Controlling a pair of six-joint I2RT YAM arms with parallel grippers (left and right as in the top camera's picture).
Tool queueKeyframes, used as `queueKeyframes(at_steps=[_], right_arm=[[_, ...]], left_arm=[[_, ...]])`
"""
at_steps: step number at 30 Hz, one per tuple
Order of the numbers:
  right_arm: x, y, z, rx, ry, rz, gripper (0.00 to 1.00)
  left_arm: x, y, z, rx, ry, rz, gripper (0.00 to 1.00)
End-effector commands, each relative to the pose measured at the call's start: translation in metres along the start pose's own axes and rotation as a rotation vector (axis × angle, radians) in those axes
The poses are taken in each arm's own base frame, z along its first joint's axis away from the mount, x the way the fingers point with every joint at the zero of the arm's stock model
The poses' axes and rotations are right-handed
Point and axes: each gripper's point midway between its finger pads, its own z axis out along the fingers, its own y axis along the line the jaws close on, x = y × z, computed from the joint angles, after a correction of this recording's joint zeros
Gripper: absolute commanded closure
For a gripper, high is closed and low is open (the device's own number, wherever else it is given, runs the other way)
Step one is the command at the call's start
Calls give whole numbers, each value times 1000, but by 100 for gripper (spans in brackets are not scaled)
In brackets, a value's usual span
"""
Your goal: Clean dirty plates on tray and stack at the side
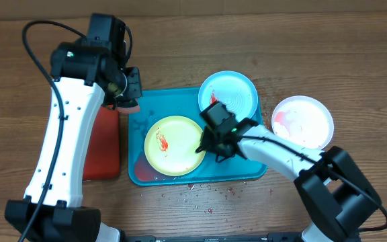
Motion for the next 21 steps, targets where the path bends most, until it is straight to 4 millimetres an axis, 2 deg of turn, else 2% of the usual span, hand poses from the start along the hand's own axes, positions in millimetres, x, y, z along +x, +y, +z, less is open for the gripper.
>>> queueKeyframes(at_steps=[1,7,9,12,16,21], right_arm=[[-12,1,-4,-9,-19,-34,73],[-3,7,-3,-31,14,-46,75],[1,8,-3,-29,19,-53,80],[4,9,-3,-27,24,-49,96],[5,9,-2,-26,24,-48,96],[6,8,-2,-20,30,-51,96]], left_arm=[[16,-7,27,31,63,37,96],[28,-4,70,30,88,77,96],[34,-4,82,38,98,91,96],[43,-4,96,45,117,110,96],[55,-1,116,47,129,120,96],[68,-16,145,123,109,195,96]])
